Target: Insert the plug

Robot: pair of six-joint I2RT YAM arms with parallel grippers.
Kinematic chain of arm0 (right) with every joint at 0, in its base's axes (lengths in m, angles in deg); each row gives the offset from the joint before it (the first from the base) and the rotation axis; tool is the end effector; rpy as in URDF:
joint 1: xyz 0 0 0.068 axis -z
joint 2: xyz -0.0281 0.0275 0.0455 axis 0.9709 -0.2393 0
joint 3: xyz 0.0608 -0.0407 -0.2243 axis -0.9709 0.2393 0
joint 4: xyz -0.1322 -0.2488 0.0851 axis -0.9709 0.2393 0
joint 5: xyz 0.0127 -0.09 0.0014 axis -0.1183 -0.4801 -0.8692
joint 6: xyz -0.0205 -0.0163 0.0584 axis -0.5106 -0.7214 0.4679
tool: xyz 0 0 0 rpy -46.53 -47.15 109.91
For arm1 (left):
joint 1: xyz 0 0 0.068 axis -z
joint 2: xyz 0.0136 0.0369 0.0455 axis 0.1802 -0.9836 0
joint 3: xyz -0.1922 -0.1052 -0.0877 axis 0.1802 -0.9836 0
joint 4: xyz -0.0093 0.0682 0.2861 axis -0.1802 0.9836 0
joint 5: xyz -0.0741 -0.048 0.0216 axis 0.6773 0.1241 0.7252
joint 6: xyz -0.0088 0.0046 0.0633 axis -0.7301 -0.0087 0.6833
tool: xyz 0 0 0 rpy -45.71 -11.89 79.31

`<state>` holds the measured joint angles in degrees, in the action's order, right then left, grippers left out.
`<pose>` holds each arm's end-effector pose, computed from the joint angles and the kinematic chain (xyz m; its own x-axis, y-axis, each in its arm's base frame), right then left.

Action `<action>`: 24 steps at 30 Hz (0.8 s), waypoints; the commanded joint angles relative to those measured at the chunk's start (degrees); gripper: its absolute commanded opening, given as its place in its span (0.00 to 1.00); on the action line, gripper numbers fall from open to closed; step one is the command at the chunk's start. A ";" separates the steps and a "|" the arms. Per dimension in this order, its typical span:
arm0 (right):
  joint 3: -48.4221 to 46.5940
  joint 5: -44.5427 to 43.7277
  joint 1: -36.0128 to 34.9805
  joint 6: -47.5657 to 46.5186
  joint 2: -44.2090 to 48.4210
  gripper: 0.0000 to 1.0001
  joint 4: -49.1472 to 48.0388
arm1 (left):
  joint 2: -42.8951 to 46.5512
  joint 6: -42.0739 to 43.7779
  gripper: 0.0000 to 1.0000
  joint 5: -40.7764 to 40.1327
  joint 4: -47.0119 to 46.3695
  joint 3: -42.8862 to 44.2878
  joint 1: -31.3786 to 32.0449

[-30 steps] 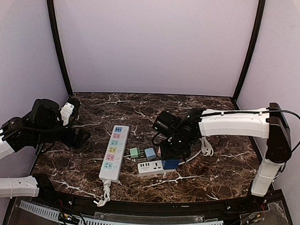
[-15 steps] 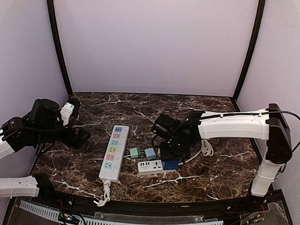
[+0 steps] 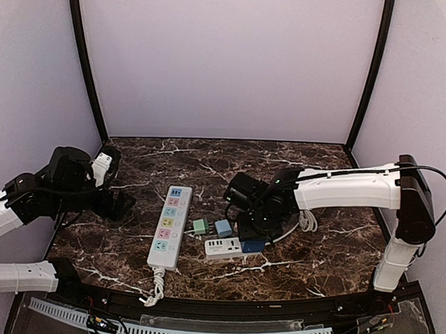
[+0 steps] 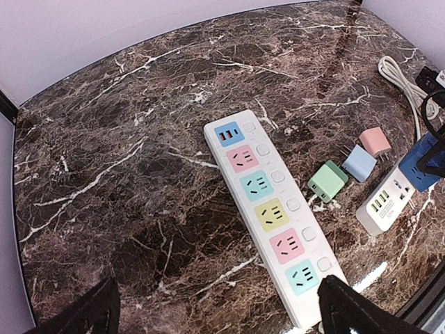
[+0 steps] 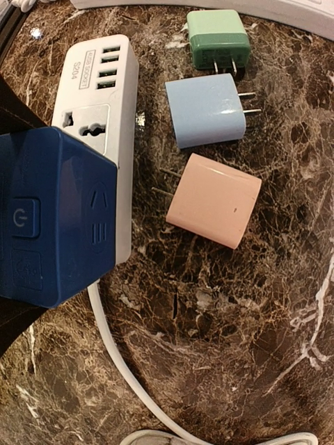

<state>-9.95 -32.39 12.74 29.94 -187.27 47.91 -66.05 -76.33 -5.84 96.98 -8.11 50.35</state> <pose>0.1813 0.3363 0.1427 -0.9338 -0.1202 -0.3370 -0.1540 0.9852 0.0754 0.1850 -0.1407 0.2734 -0.5092 0.2193 -0.8322 0.4077 0.9131 -0.0089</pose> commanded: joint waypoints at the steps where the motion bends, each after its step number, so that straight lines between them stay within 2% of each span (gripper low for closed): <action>1: 5.30 6.11 -0.64 2.20 -7.90 0.00 -0.77 | -0.33 0.42 1.00 -0.07 -0.68 -1.13 -0.33; 8: 3.14 5.90 -1.86 1.04 -13.06 0.00 -0.04 | -1.08 0.34 1.00 -0.18 -0.56 -0.92 -0.33; 20: 9.60 6.86 -3.89 4.54 -17.38 0.00 -7.92 | -2.94 -0.04 1.00 -0.19 0.76 0.40 -0.33; 24: 10.26 6.04 -3.81 4.41 -17.54 0.00 -7.82 | -3.35 -0.89 1.00 -0.08 1.66 1.56 -0.33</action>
<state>-9.86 -38.95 9.55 32.19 -190.46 47.30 -69.18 -76.39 -5.86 97.05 -8.06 50.35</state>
